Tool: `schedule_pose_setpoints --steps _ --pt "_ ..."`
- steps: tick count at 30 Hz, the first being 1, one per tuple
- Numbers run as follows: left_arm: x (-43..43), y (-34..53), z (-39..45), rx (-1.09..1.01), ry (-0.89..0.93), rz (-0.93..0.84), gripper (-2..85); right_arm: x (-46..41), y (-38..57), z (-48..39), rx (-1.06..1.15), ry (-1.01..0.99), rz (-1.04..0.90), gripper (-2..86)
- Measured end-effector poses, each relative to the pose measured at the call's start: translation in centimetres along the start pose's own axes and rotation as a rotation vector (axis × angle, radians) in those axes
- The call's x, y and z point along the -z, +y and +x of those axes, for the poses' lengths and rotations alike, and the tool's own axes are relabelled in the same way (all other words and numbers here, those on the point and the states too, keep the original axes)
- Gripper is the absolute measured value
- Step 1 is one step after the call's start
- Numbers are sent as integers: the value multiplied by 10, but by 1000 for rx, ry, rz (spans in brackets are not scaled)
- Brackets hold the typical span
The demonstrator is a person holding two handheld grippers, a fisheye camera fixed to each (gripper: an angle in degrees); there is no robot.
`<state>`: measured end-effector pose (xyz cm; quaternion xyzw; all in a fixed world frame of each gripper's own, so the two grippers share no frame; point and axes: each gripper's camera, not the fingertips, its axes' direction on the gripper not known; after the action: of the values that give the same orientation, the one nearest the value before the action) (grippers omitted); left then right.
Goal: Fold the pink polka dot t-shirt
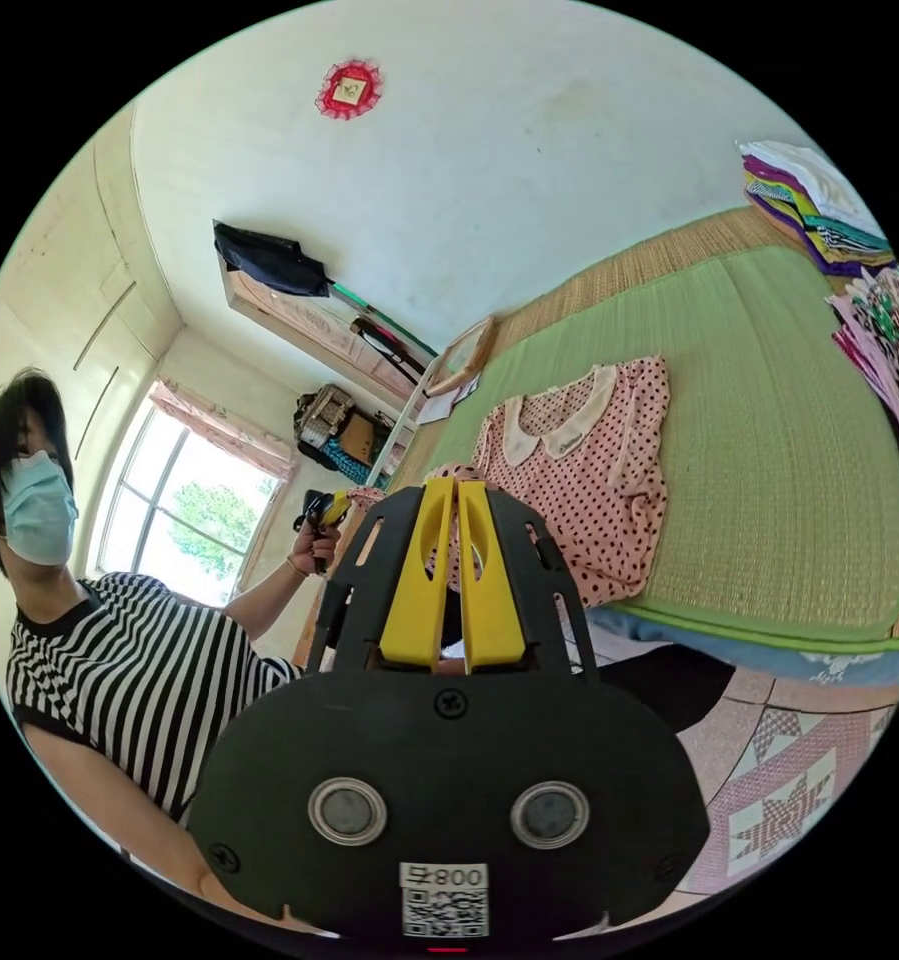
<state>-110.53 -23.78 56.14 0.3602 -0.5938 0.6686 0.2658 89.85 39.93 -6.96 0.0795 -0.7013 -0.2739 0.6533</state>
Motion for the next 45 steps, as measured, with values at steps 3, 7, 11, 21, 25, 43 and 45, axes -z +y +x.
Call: schedule_pose_setpoints --steps 3,7,11,21,25,43,45 --pt "-17 -45 -9 -2 1 21 3 -12 -40 11 4 0 3 2" --pt "-40 -101 -21 -8 -26 24 3 -28 -88 28 6 11 1 2" --pt "-68 -169 -47 12 -56 33 3 -51 -146 57 -16 11 2 2" --pt "-143 -322 -143 103 -131 27 3 -135 -280 144 -100 90 -95 2" --pt "-168 -363 -184 153 -166 22 3 -170 -316 183 -166 109 -134 3" --pt "-269 -483 -316 275 -256 45 16 -259 -395 277 -320 113 -170 36" --pt "-278 -488 -320 255 -244 73 27 -259 -398 272 -298 124 -138 46"
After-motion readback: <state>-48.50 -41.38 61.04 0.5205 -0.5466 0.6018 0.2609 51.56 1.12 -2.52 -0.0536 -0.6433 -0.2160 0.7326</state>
